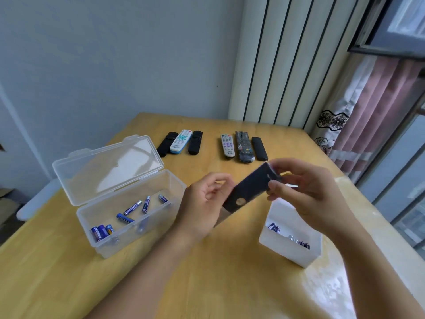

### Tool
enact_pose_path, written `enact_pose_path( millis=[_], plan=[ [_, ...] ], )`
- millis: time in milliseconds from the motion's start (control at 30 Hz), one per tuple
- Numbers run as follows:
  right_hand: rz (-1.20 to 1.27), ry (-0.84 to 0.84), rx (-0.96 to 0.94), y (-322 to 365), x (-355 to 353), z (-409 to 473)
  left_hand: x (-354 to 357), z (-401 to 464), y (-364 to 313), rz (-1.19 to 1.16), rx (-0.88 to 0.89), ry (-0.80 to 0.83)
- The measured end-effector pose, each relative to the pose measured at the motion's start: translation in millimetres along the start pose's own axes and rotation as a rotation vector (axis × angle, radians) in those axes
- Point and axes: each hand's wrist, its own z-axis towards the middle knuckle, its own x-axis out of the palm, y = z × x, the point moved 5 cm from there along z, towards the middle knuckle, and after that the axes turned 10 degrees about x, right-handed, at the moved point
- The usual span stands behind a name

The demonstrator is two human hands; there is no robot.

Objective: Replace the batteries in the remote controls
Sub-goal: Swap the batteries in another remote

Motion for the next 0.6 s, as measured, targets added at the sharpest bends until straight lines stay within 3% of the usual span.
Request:
enact_pose_path(
  millis=[67, 167, 433, 600],
  plan=[
    [-0.109, -0.214, -0.101, 22.2, -12.3, 15.5, -15.6, 3.4, 2.6, -0.03, -0.03, -0.216],
    [-0.403, -0.401, -0.292, 50.6, -4.3, 56.9, -15.5, 3.8, 14.6, -0.085, -0.187, -0.221],
    [-0.911, -0.118, -0.126, -10.5, 87.9, 183.0, -22.4, 7.6, 27.1, 0.293, -0.034, -0.137],
    [-1.014, -0.051, -0.121, -44.7, 107.5, 207.8, -21.4, 10.9, 35.5, 0.229, -0.027, -0.182]
  ],
)
